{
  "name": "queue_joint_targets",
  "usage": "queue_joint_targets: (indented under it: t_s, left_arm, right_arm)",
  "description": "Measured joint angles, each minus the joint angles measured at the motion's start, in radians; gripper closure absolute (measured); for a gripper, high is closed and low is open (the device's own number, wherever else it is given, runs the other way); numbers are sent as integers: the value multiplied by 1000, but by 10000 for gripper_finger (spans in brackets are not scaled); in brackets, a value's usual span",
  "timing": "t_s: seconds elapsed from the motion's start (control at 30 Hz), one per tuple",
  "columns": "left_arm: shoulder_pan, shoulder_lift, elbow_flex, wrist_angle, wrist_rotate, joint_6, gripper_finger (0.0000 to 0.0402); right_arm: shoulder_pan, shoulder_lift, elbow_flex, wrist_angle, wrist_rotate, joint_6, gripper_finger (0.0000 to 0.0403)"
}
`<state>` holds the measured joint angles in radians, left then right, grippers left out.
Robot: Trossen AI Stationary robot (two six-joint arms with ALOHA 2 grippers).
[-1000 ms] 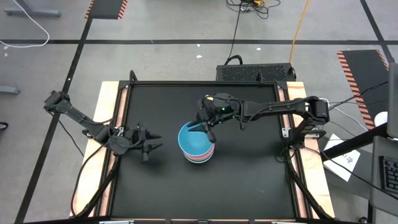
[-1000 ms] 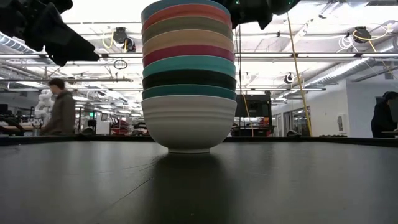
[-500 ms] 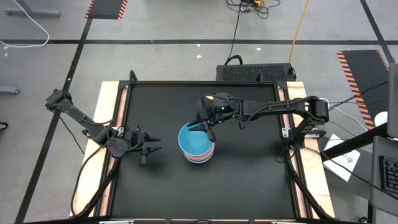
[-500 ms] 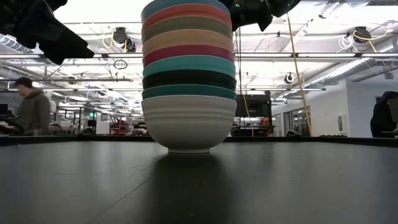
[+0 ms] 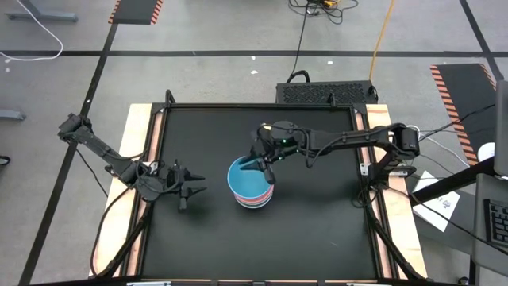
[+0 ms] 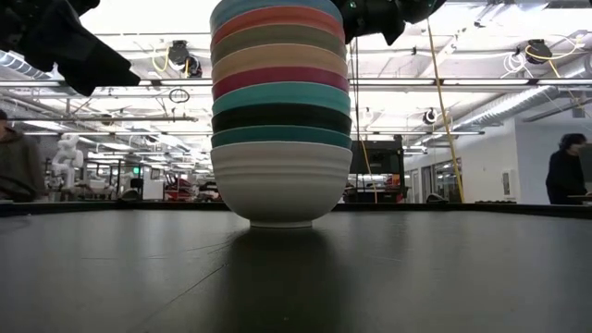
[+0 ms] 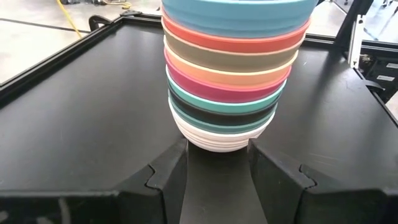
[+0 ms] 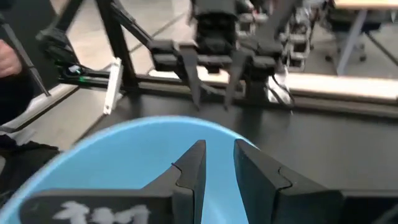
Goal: Nest bowls inside each other
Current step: Stack the blue bowl on the red bowl
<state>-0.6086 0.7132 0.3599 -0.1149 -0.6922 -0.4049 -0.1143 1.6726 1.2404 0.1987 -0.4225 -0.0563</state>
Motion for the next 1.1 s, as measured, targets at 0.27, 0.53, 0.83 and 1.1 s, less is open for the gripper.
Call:
queue_joint_targets:
  t_s: [0.27,0.53,0.83,1.1]
  left_arm:
    - [0,0,0,0,-9,0,231]
    - [0,0,0,0,-16,3,231]
    - [-1,0,0,-1,-16,-2,231]
    - [-1,0,0,-2,-16,-1,231]
  right_arm:
    - [61,0,0,67,-1,-19,330]
    - [95,20,-2,85,0,-13,330]
    - [118,92,-2,143,-2,-1,330]
    - [116,82,-1,154,-2,-15,330]
